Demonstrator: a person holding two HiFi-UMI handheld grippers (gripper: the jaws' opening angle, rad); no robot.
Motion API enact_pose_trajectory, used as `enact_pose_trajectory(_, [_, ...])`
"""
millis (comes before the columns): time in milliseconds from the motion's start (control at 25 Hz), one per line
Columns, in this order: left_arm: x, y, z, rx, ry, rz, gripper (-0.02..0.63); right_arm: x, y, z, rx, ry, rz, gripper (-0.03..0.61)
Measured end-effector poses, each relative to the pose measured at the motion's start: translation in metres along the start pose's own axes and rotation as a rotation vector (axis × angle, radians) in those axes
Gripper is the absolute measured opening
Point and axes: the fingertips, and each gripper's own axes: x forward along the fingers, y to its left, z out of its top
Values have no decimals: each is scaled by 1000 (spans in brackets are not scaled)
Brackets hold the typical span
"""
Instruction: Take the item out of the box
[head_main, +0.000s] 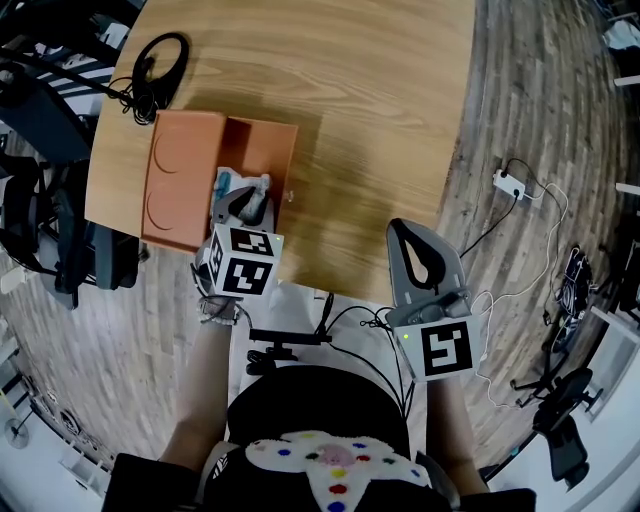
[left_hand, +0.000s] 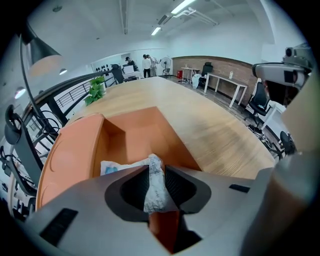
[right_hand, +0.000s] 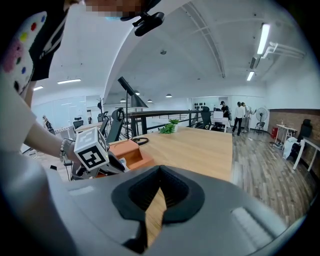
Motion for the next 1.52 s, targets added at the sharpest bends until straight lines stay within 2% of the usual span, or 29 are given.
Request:
enact_pose_trajectory(120, [1, 0, 2, 25, -9, 13, 75, 1, 1, -3, -1, 6, 4, 9])
enact_pose_trajectory(200, [0, 0, 4, 48, -18, 23, 32, 2, 2, -4, 0, 8, 6, 9])
enact_pose_trajectory(720, [-15, -3, 8, 41, -98, -22, 15, 3, 14, -5, -22, 16, 21, 8])
enact_pose_trajectory(1240, [-70, 2, 33, 38, -282, -46, 12, 5, 41, 8, -99, 21, 52, 9])
enact_pose_trajectory(1520, [-116, 5, 40, 62, -397, -69, 12, 3, 65, 36, -114, -46, 70, 8])
